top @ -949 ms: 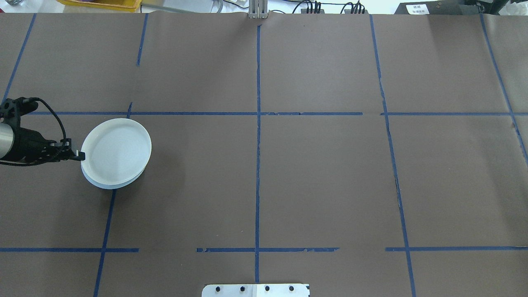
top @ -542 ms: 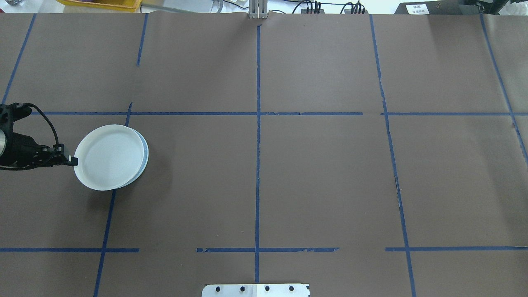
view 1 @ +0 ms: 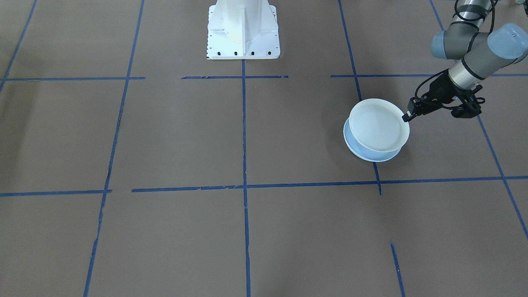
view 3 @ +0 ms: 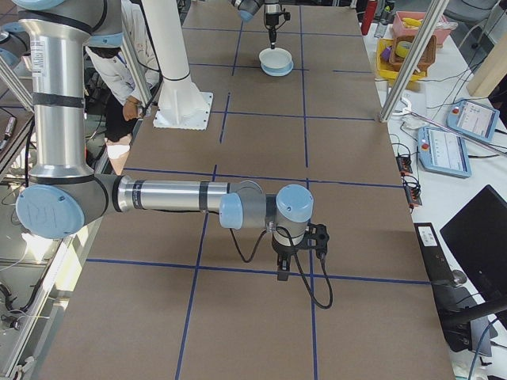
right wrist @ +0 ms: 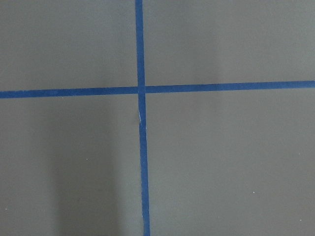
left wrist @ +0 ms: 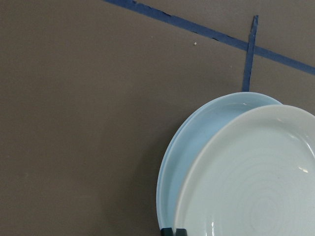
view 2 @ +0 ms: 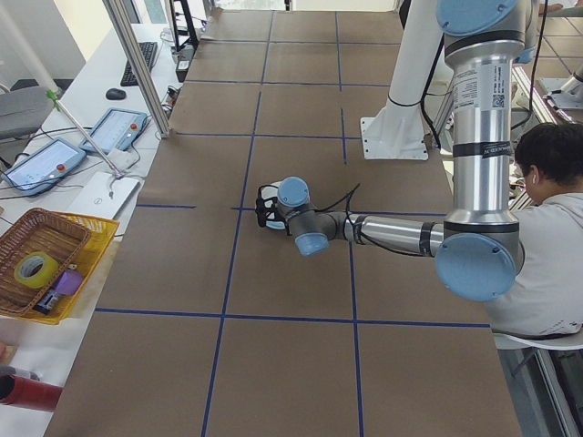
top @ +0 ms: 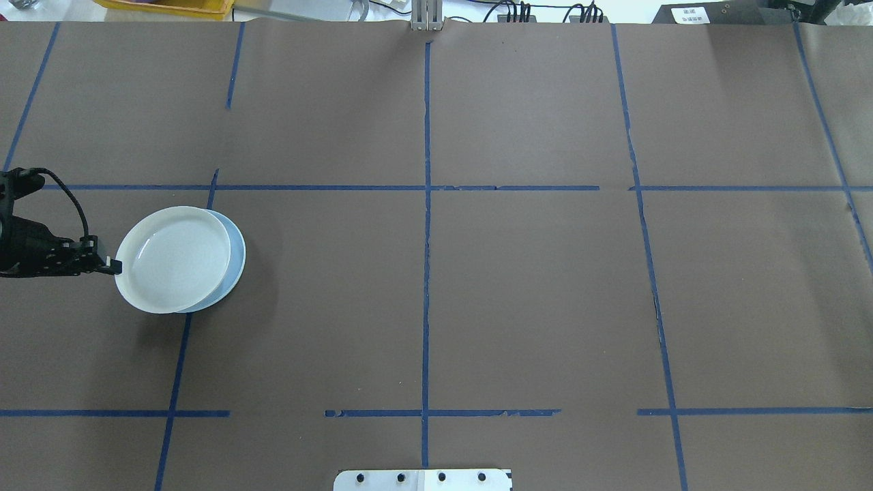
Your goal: Stack plate in center
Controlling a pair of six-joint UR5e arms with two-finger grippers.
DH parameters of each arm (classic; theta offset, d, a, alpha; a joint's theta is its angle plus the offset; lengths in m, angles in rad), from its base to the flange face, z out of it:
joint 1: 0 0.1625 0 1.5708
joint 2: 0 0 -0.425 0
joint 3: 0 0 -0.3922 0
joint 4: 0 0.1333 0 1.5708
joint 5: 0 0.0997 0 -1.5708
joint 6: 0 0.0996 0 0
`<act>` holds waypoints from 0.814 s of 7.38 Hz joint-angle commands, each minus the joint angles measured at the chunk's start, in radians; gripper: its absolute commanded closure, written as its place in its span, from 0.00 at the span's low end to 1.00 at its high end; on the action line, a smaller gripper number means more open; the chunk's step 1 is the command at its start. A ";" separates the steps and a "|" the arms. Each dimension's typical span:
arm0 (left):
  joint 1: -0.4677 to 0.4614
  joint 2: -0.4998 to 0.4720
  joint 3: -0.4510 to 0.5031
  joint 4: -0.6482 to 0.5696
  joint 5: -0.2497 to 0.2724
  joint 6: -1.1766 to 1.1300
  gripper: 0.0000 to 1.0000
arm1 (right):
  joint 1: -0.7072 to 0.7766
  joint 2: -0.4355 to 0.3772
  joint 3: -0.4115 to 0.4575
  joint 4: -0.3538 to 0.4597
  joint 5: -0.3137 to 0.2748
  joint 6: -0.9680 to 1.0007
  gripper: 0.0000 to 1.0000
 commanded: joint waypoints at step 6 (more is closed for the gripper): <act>-0.204 0.030 0.020 0.018 -0.150 0.218 0.00 | 0.000 0.000 0.000 0.000 -0.001 0.001 0.00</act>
